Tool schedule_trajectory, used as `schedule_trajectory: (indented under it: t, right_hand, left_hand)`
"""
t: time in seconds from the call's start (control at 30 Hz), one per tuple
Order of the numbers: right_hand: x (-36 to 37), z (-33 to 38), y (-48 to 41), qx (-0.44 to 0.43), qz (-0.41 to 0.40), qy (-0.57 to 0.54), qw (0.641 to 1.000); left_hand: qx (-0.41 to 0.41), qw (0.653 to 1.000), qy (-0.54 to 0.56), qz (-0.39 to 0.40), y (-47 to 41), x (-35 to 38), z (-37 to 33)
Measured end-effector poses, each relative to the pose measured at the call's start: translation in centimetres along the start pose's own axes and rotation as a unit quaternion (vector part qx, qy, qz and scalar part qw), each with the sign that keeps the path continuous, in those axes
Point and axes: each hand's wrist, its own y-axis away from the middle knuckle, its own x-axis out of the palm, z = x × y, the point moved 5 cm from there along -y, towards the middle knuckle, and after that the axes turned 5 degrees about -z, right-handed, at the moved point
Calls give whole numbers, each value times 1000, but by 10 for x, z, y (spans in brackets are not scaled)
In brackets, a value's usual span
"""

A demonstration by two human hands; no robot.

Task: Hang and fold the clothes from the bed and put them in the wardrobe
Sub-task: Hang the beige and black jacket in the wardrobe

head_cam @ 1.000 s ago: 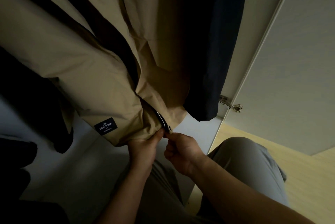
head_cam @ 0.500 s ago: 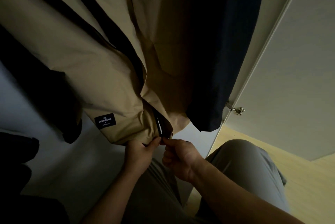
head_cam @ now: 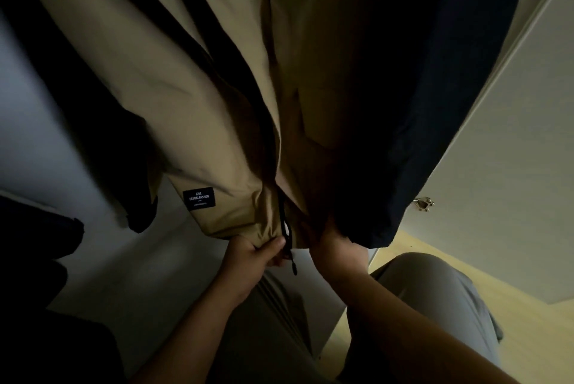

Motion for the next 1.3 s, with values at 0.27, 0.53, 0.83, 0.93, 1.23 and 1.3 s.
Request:
schedule_trajectory:
  t: [0.27, 0.53, 0.83, 0.93, 1.23, 1.3]
  right_hand:
    - [-29, 60, 23, -370, 68, -78, 923]
    - [-40, 87, 35, -523, -8, -41, 851]
    - [-4, 90, -1, -331, 168, 156, 915]
    - [-17, 110, -22, -297, 129, 159, 933]
    - [-52, 130, -38, -304, 35, 217, 927]
    - [-59, 137, -35, -336, -22, 201, 920]
  left_hand:
    - [5, 997, 63, 48, -2, 2, -6]
    - [1, 995, 74, 64, -7, -7, -12]
    - [-24, 996, -81, 7, -21, -19, -2]
    - [-47, 997, -61, -13, -23, -20, 6]
    - [-72, 949, -243, -189, -37, -46, -22]
    - [69, 894, -337, -288, -24, -49, -45]
